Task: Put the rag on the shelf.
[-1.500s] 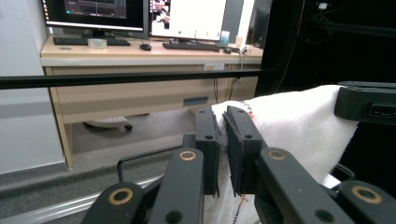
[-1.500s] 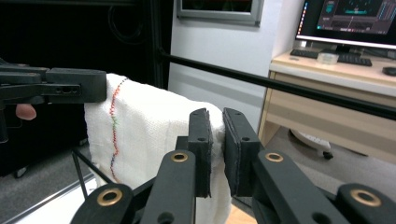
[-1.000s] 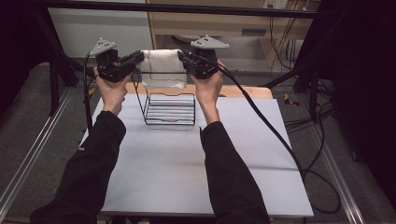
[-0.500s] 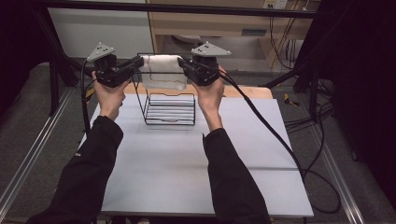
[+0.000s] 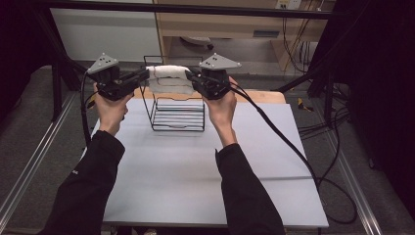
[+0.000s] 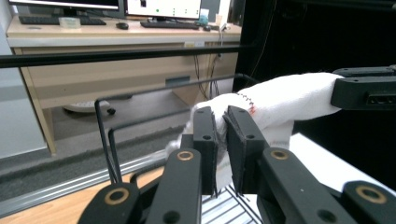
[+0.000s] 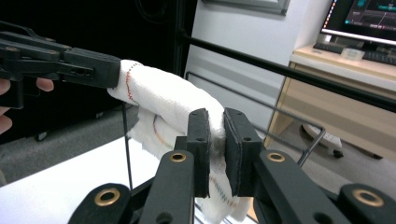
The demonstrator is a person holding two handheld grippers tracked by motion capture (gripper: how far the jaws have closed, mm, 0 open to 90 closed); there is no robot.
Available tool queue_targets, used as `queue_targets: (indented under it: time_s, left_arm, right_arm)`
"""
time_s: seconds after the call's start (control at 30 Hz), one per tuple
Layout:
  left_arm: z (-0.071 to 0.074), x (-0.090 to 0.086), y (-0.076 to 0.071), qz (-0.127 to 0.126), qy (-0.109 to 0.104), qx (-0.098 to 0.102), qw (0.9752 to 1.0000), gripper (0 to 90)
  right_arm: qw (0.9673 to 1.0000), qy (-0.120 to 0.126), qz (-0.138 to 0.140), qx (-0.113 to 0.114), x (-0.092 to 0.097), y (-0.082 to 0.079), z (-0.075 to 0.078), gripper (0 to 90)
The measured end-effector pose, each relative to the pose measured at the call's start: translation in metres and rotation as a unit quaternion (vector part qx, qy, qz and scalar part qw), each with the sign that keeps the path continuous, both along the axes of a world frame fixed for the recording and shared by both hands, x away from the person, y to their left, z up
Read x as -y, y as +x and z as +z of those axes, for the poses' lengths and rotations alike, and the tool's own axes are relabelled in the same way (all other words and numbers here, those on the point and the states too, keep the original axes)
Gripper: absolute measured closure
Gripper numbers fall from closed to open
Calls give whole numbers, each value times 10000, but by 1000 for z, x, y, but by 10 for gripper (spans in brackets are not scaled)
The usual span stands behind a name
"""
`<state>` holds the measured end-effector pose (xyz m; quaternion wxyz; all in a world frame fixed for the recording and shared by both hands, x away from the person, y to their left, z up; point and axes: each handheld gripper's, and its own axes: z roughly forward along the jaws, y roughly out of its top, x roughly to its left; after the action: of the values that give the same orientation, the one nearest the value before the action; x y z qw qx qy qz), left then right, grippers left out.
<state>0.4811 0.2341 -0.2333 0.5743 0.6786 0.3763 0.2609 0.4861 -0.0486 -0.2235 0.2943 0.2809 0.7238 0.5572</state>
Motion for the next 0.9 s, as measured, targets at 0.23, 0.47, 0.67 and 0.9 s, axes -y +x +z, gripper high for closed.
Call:
queue_targets:
  time_s: [0.23,0.47,0.67,0.9]
  left_arm:
    - [-8,1,-5,-43,75,-42,10000,805]
    - [-21,1,-4,-62,165,-166,9997,793]
    - [-29,1,-5,-86,217,-260,9994,778]
    - [-6,-4,-14,27,285,-116,9995,739]
  right_arm:
    - [9999,-70,78,-85,2,-5,-10,809]
    - [9994,-124,122,-287,2,-3,-23,808]
    - [9992,-133,131,-355,2,-2,-32,807]
    - [9992,-114,138,-352,3,-2,-34,808]
